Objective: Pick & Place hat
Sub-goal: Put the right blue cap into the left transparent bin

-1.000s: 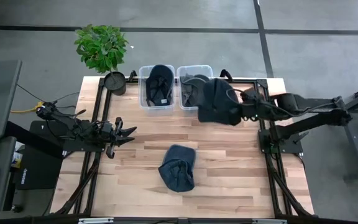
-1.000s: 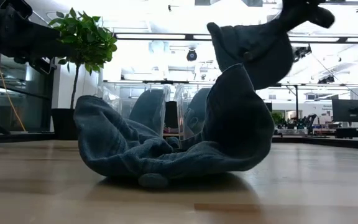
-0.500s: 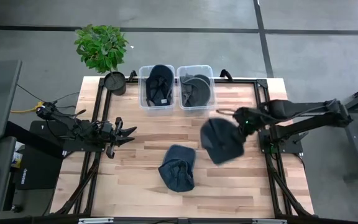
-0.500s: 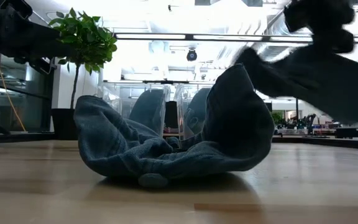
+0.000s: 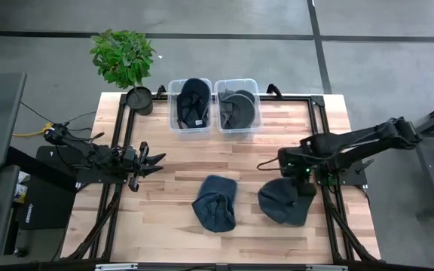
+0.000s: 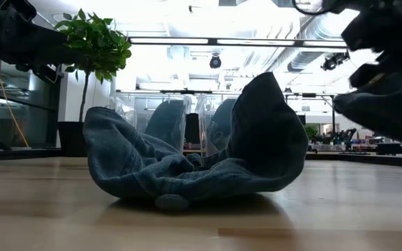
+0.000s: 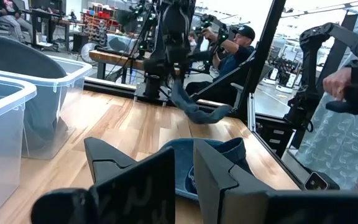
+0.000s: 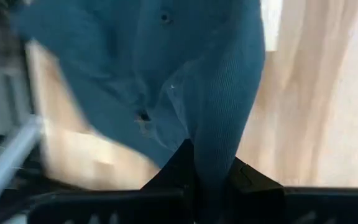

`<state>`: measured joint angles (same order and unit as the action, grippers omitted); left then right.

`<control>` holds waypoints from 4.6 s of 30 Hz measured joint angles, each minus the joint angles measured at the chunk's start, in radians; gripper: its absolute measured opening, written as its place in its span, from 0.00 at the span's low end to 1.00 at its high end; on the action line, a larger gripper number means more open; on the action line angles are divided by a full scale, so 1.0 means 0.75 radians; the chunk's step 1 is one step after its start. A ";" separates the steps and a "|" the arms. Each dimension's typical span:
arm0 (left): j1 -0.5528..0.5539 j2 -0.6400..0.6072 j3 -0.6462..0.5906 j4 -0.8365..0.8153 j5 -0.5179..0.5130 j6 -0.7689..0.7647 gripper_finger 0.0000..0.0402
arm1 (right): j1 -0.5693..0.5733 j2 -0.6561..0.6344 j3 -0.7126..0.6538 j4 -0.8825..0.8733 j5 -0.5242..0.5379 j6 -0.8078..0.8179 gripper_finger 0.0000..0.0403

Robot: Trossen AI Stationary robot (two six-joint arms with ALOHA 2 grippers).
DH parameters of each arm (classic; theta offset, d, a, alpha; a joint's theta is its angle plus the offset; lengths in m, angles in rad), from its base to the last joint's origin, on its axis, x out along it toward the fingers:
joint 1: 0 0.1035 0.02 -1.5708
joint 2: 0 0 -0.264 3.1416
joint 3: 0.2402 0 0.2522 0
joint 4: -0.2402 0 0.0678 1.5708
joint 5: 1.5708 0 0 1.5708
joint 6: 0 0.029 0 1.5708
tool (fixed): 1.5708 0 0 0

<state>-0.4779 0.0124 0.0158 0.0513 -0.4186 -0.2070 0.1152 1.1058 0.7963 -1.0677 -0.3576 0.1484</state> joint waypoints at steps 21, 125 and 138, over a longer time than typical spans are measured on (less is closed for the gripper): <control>0.000 0.000 0.000 0.000 0.003 0.000 0.00 | 0.058 0.857 0.411 0.126 0.788 -0.941 0.04; 0.000 -0.001 0.000 0.001 0.004 0.000 0.00 | 0.452 0.757 0.446 -0.019 0.928 -0.093 0.02; 0.000 0.000 0.000 0.001 0.004 0.000 0.00 | 0.452 0.756 0.831 -0.379 1.259 -0.230 0.02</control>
<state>-0.4779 0.0124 0.0158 0.0517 -0.4152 -0.2070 0.4545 1.6730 1.4193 -1.3519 0.5869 -0.0240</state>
